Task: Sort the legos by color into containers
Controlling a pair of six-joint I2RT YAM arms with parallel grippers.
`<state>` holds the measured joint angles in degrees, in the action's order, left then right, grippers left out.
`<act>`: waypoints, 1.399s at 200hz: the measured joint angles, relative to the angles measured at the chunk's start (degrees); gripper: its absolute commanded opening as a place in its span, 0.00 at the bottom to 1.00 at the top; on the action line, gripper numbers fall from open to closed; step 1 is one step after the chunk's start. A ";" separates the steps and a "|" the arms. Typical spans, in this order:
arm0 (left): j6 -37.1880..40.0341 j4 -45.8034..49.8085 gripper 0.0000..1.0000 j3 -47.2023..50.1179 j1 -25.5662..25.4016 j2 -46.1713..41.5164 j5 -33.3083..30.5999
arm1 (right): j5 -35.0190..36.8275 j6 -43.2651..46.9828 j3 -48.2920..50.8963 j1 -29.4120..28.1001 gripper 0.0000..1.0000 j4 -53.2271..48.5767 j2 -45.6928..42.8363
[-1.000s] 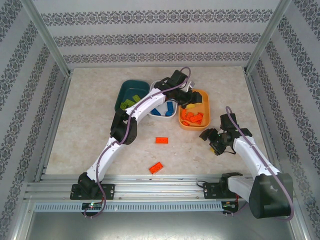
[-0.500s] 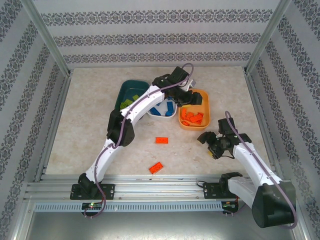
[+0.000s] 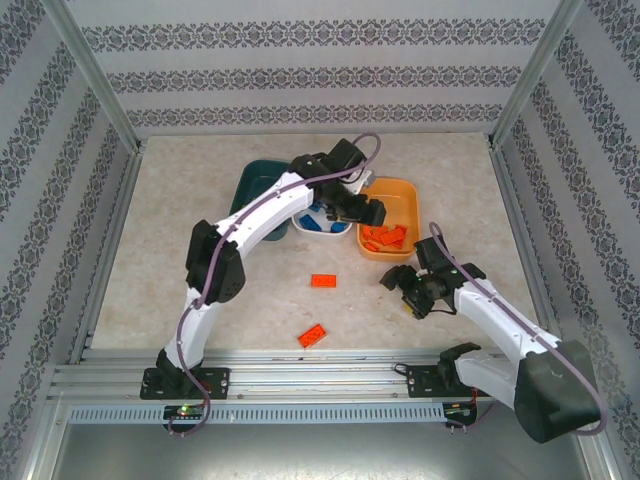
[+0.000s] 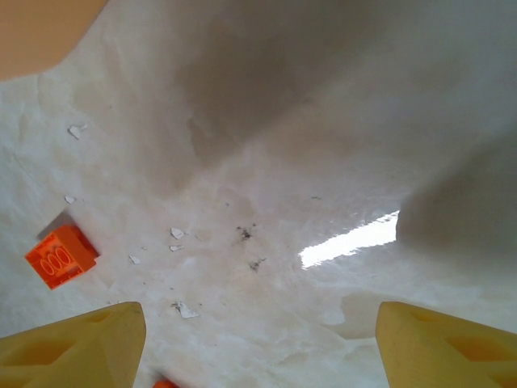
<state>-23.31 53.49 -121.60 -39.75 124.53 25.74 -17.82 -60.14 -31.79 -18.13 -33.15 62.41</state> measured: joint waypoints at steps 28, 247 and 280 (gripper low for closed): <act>0.26 -2.80 0.83 11.41 0.37 -7.96 -1.75 | 1.01 -0.42 -2.97 -3.61 0.76 0.87 3.76; -15.19 -17.14 0.83 67.06 24.83 -56.37 -6.03 | 6.19 11.28 -41.18 -23.39 0.78 -10.95 42.93; -15.78 -17.16 0.83 67.49 26.73 -57.94 -5.38 | 7.15 11.98 -44.63 -24.13 0.78 -12.98 46.23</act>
<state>-39.09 36.34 -54.11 -13.02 66.59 20.36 -10.68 -48.16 -76.42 -42.26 -46.13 108.64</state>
